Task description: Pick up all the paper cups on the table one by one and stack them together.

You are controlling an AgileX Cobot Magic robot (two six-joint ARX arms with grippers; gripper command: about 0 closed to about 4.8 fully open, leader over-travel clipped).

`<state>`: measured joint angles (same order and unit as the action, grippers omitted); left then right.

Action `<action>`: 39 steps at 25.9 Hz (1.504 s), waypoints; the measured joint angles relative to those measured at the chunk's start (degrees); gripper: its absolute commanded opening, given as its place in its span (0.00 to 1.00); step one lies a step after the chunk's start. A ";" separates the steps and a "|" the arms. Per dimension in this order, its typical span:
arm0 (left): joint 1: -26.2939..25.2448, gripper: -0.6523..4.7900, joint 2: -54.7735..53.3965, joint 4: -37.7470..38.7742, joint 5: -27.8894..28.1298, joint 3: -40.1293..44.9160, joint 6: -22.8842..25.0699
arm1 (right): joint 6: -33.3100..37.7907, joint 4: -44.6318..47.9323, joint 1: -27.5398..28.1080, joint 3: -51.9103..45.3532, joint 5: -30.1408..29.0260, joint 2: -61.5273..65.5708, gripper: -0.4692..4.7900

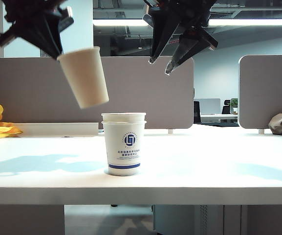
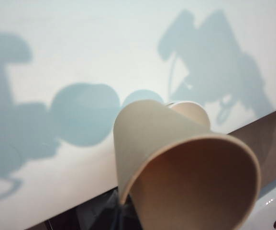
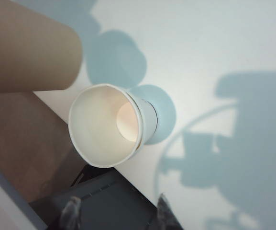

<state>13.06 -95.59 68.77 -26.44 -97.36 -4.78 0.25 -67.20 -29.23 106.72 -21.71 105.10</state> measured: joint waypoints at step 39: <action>9.25 0.11 -6.69 2.86 4.20 -3.74 -2.34 | -0.11 -3.37 0.46 0.28 2.47 -1.88 0.48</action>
<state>22.30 -102.28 71.64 -22.24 -101.10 -7.11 0.14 -70.57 -28.77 107.00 -19.25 103.22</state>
